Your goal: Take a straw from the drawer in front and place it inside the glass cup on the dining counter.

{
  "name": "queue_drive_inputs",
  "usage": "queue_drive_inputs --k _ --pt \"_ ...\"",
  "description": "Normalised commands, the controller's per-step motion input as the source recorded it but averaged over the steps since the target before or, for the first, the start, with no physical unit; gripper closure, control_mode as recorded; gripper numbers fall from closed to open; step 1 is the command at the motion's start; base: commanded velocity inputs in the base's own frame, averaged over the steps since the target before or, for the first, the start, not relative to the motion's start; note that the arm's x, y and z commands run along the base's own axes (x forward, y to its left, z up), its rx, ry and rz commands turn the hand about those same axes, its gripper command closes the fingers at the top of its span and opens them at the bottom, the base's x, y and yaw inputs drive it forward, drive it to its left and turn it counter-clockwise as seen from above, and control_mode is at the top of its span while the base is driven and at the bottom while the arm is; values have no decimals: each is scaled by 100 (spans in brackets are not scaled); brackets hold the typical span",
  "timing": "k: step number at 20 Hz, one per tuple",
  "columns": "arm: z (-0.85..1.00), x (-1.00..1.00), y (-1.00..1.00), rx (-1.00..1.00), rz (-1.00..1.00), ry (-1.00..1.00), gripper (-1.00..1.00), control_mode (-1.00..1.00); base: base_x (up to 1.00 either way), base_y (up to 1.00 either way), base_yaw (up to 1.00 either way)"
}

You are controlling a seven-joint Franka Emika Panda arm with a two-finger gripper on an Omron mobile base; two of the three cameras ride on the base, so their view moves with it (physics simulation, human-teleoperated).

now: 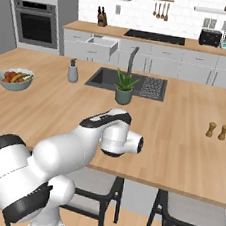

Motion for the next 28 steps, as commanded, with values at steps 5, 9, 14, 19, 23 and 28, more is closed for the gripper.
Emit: queue_drive_inputs --k 5,9,14,19,23,28 --pt "28 -16 0 0 -1 0 -100 -100 0 0 0" --pt "21 -16 0 0 -1 0 -100 -100 0 0 0" --pt "19 -22 0 0 0 0 -100 -100 0 0 0" --pt "17 -24 0 0 0 0 -100 -100 0 0 0" --pt "13 -21 0 0 0 0 -100 -100 0 0 0" --pt "13 -16 0 0 0 0 -100 -100 0 0 0"
